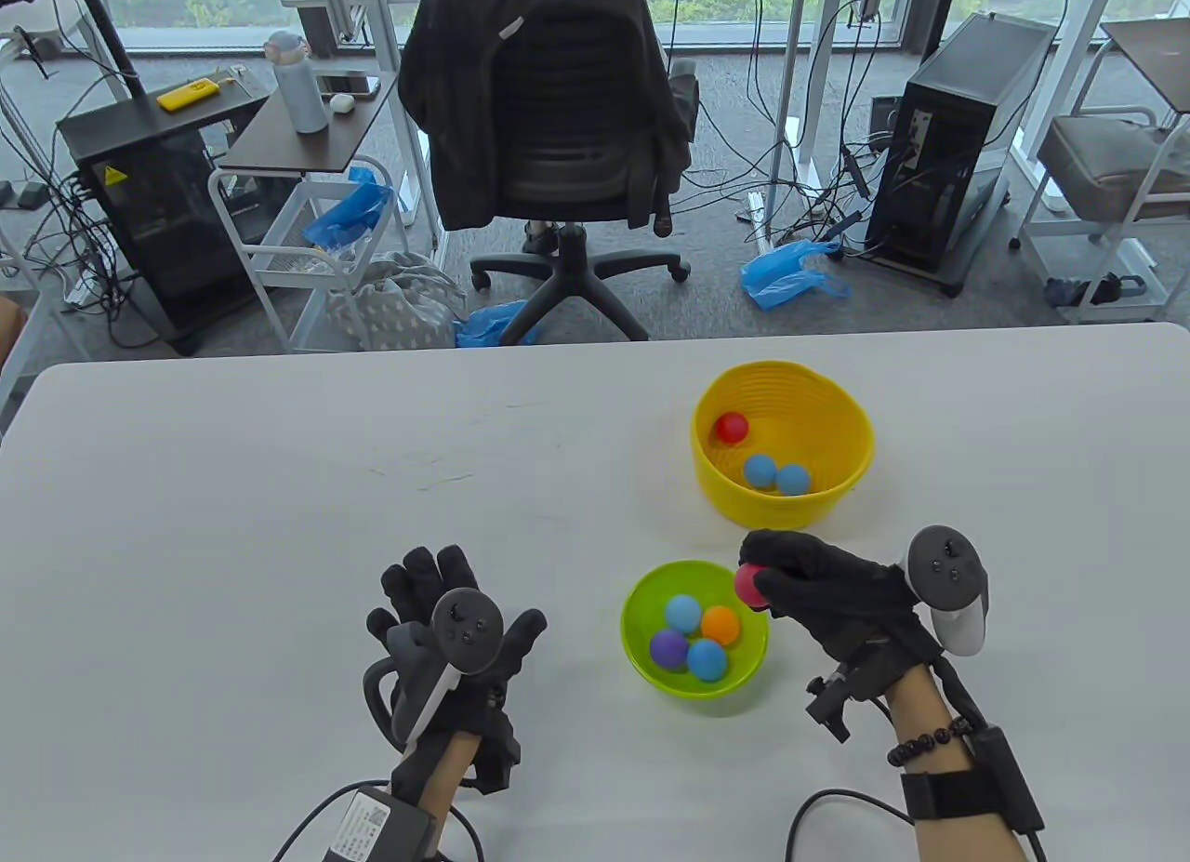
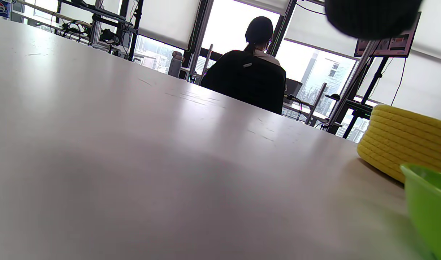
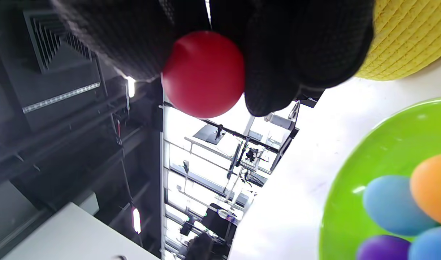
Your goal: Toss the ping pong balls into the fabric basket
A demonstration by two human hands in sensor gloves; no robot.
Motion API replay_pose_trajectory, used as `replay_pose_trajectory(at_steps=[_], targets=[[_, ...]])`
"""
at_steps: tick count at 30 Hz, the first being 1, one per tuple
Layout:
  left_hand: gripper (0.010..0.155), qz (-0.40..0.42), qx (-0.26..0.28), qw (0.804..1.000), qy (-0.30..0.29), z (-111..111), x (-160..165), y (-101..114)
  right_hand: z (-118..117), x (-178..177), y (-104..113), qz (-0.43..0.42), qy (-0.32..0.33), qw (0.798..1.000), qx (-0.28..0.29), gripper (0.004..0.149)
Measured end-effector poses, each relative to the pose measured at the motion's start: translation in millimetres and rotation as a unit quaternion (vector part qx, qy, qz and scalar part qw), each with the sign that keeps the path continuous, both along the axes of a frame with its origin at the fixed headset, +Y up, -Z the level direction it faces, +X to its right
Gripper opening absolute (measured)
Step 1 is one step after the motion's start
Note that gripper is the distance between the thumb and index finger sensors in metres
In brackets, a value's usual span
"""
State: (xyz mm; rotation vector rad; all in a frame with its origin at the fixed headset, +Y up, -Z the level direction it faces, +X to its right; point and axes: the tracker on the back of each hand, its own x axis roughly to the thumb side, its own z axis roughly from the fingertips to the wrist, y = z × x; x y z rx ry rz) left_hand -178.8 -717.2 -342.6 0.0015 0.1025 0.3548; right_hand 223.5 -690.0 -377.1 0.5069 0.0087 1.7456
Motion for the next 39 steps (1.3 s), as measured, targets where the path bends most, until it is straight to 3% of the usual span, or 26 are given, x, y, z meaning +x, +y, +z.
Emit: replay_pose_trajectory(at_steps=[7,16,21,24,39], targets=[[0.104,-0.005,-0.003,1.000,0.001,0,0,1,-10,26,-9,-0.095,-0.054,0.993,-0.033,0.054],[0.104,-0.011,-0.008,1.000,0.003,1,0,1,-35,50,-28,-0.173,-0.159,0.966,-0.112,0.058],[0.104,-0.009,-0.007,1.000,0.003,1,0,1,-48,46,-38,-0.212,-0.080,0.963,-0.148,0.079],[0.104,-0.011,-0.009,1.000,0.001,1,1,1,-49,42,-36,-0.248,-0.057,0.957,-0.142,0.084],[0.104,-0.004,-0.005,1.000,0.000,2,1,1,-20,32,-3,-0.153,-0.112,0.981,-0.035,0.071]])
